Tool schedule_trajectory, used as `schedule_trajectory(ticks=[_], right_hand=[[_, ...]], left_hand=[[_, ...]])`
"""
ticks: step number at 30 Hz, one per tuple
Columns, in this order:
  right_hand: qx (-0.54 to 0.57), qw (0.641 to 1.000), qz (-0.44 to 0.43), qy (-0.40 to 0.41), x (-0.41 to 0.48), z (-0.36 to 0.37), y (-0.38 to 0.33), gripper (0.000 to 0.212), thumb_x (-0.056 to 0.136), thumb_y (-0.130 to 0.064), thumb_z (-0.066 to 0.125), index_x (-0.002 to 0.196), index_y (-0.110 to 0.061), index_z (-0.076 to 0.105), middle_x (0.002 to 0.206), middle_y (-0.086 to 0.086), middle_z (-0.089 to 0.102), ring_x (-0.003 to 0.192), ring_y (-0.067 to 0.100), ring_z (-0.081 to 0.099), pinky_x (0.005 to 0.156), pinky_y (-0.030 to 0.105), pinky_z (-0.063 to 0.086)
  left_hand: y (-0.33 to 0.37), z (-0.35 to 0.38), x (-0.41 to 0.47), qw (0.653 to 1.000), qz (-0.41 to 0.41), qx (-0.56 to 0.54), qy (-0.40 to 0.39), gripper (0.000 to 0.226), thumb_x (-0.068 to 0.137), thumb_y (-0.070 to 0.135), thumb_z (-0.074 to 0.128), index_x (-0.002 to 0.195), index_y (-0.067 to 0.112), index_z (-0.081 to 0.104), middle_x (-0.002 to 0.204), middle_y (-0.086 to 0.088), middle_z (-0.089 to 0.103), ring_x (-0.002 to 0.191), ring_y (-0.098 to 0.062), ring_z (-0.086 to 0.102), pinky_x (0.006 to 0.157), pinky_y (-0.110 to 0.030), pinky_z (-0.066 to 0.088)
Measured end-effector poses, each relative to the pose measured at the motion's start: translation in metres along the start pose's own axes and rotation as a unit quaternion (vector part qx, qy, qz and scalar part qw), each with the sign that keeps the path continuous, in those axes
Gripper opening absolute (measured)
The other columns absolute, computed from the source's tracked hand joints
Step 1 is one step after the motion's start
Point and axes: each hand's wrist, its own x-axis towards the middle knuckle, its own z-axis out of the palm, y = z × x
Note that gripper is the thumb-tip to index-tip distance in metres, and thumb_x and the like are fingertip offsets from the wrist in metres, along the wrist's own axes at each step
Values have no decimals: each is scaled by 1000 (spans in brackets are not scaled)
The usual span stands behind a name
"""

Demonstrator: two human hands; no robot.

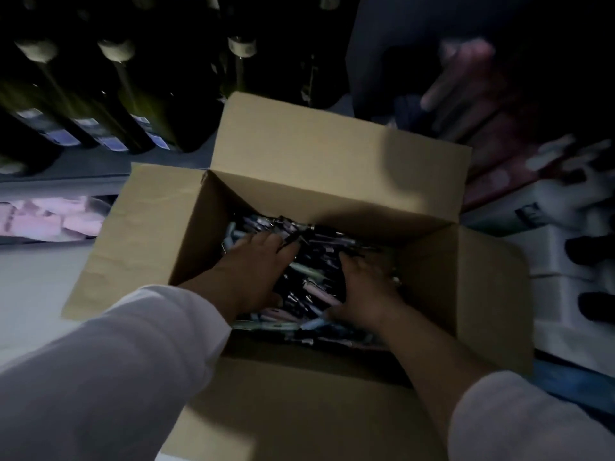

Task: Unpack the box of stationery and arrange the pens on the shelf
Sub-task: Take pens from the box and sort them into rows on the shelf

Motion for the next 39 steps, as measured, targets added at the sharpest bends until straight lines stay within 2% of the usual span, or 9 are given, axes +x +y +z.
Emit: schedule_trajectory(ticks=[3,6,9,11,14,21,27,34,39], right_hand=[[-15,999,9,31,3,1,1,106,73,-54,71,151,-22,8,156,6,16,142,28,17,113,42,20],[16,999,18,46,5,3,2,82,74,-42,71,141,-17,30,144,9,32,133,28,30,105,37,31],[54,998,14,43,3,3,4,60,75,-31,70,125,-14,42,130,9,41,122,27,40,90,29,39],[55,997,3,47,2,1,6,55,77,-28,69,123,-13,43,126,9,43,120,27,42,85,27,38],[54,998,-3,41,1,-1,8,47,78,-26,68,116,-13,43,103,5,47,105,25,50,71,27,35],[117,992,-6,36,-5,-6,9,33,81,-21,66,99,-17,39,81,-2,44,69,13,46,50,27,30],[207,972,-3,111,-16,-19,12,35,82,-14,61,113,-18,45,95,2,52,84,22,53,65,28,39],[347,928,-10,138,-34,-30,9,38,79,-9,59,112,-26,47,89,4,57,76,26,60,70,43,53],[371,915,-16,158,-54,-46,6,39,83,-14,57,117,-29,44,92,3,58,76,23,60,69,40,53]], left_hand=[[2,7,6,1000,17,-23,9,101,81,45,66,151,17,-1,146,-11,26,132,-28,27,107,-38,26],[0,11,3,993,30,-116,17,102,81,29,68,151,19,-5,149,-10,26,135,-25,25,108,-32,26],[-3,10,1,974,6,-222,49,93,77,11,66,150,20,9,150,-8,26,138,-22,23,110,-29,26],[-8,10,3,982,-26,-177,55,87,75,18,65,148,17,18,150,-8,28,139,-23,21,114,-33,19],[-11,11,7,998,-42,-40,2,91,76,37,62,149,18,12,152,-6,21,143,-24,11,117,-46,4],[3,11,2,997,-13,64,32,56,86,28,50,138,18,31,128,-10,36,121,-30,34,108,-45,22],[11,7,-1,998,-25,10,54,33,90,14,47,122,13,39,124,-10,44,115,-27,43,92,-39,37],[12,-2,-6,998,-24,-39,50,18,85,9,52,102,13,48,107,-10,61,96,-28,59,76,-33,42],[14,-20,-19,964,-48,-237,110,29,91,13,53,120,9,54,104,-17,65,97,-33,60,76,-31,46]])
